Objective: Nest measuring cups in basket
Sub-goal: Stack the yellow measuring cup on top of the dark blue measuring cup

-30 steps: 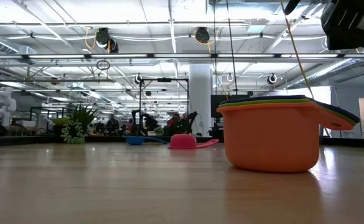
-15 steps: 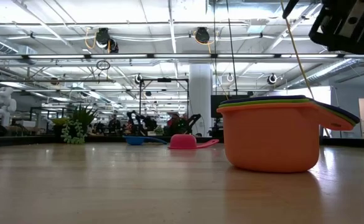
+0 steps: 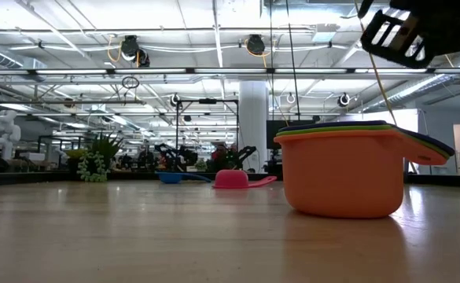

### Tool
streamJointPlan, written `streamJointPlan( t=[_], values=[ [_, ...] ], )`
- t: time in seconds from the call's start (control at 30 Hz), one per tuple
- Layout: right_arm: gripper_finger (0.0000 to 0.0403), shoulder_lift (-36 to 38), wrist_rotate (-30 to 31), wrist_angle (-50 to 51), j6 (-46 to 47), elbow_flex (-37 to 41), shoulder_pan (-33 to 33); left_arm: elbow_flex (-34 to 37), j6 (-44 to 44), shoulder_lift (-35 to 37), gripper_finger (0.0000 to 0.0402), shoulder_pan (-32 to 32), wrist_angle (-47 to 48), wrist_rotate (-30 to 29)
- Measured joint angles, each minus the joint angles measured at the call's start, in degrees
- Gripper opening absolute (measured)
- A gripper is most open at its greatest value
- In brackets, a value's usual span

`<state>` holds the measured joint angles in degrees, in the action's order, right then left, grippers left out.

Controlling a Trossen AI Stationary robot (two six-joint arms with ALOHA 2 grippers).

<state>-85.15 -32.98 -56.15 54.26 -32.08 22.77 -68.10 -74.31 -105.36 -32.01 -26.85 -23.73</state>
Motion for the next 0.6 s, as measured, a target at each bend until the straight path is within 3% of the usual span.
streamJointPlan(
  t=[0.2, 0.47, 0.6],
  values=[
    [0.0185, 8.98, 9.45, 13.03, -13.34, 0.05, 2.33, 0.00, 3.22, 0.00, 0.0001, -0.66, -0.33, -2.50],
    [0.0185, 25.13, 33.10, 35.18, -25.94, 0.04, 7.60, 0.00, 6.83, 0.04, 0.0000, -1.58, -0.89, -4.52],
    [0.0185, 29.53, 38.92, 41.31, -28.84, 0.02, 9.47, 0.00, 8.17, -0.04, 0.0000, -1.66, -2.62, -4.93]
  ],
)
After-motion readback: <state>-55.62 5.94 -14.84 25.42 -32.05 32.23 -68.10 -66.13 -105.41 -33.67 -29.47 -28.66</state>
